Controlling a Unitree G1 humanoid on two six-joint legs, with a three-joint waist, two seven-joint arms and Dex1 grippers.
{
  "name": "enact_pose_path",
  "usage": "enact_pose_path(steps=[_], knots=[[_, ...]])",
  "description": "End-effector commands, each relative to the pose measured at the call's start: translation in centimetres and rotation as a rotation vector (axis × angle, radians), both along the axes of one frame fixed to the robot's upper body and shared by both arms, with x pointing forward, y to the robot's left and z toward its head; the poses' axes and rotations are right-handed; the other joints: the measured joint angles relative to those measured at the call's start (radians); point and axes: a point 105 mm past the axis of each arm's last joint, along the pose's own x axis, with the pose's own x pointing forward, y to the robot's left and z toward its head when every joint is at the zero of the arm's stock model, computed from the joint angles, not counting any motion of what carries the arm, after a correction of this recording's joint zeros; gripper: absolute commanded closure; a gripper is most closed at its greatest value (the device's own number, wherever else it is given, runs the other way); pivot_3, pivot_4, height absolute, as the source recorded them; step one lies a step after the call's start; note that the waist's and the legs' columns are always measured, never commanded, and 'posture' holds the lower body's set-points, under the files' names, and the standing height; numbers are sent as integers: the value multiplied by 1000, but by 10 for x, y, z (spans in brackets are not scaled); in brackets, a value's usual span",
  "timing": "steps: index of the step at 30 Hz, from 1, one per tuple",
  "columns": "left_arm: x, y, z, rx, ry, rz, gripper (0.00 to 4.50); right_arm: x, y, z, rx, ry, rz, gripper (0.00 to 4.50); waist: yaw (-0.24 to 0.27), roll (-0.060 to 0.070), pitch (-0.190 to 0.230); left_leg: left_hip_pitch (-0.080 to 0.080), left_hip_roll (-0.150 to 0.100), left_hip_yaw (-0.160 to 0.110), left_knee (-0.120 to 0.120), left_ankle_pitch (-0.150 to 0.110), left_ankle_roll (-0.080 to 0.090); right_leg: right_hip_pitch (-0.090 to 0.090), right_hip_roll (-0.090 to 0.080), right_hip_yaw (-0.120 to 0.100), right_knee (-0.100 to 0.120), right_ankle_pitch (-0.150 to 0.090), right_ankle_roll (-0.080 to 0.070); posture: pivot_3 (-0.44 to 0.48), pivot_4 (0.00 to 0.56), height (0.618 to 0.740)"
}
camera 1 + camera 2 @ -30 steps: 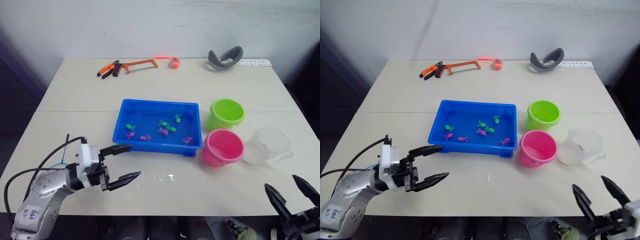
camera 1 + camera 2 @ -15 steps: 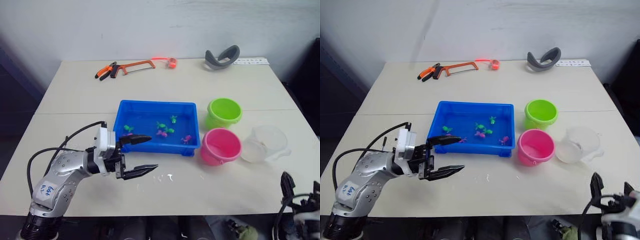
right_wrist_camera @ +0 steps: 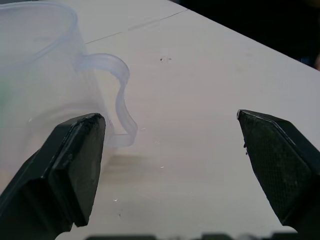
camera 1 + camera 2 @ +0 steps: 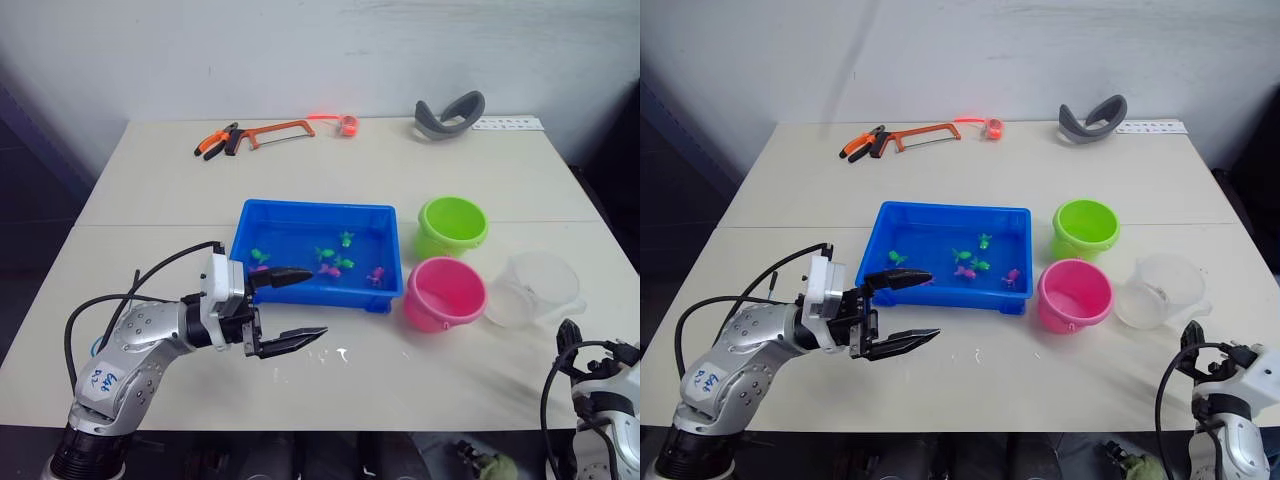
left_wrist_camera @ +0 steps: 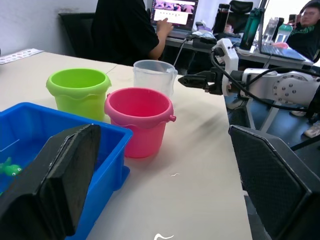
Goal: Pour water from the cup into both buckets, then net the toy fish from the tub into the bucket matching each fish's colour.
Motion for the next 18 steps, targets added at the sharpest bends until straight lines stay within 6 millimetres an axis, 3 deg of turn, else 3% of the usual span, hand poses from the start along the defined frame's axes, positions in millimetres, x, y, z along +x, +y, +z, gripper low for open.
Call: enact_pose_path(steps=[1,18], knots=[[0,-2,5,6,-36,-20,32,3,-8,7,-14,-30,-22,0,-1,0,0,0,0,0,0,0,0,0,0,0,0,0,0,0,150,740],[15,0,8,26,-93,-9,32,38,-15,8,-22,-52,6,0,-1,0,0,0,0,0,0,1,0,0,0,0,0,0,0,0,150,740]])
